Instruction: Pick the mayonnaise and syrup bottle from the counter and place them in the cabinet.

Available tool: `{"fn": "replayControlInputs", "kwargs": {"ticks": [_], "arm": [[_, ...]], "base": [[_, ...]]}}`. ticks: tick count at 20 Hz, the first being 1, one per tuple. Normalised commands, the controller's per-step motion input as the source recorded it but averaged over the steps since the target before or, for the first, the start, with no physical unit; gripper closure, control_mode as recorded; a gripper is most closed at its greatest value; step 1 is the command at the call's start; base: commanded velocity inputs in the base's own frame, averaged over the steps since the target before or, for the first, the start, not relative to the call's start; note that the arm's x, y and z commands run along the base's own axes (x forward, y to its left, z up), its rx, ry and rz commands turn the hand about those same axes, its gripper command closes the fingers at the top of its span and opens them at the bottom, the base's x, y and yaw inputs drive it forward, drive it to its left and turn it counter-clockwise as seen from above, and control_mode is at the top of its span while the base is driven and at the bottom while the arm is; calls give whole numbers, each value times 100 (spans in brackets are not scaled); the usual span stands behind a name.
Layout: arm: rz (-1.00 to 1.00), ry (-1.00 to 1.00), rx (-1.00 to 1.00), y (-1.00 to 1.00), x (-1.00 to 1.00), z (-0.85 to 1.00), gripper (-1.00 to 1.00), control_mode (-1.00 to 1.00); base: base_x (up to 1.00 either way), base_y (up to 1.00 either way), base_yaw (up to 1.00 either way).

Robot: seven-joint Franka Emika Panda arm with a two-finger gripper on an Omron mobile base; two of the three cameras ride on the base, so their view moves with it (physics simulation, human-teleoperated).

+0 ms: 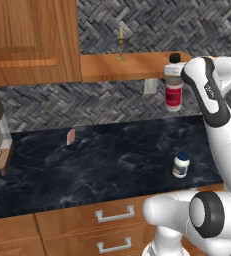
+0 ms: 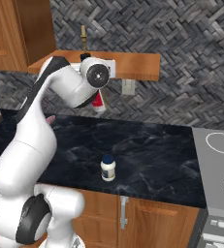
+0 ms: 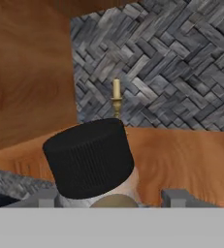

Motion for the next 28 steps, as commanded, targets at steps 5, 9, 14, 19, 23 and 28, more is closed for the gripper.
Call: {"fn": "replayControlInputs", "kwargs": {"ticks": [5, 9, 14, 19, 23, 28], "arm": [[-6, 0, 7, -44, -1, 94, 100, -100], [0, -6, 20, -49, 2, 53, 100, -100], [0, -16, 14, -19, -5, 27, 100, -100], [0, -1, 6, -4, 7, 17, 100, -100], [0, -1, 6, 0, 16, 22, 100, -100], [-1, 0, 3, 1, 30, 13, 100, -100]], "base": [[0, 0, 0], [0, 0, 0], [0, 0, 0], [0, 0, 0], [0, 0, 0], [0, 0, 0]]}}
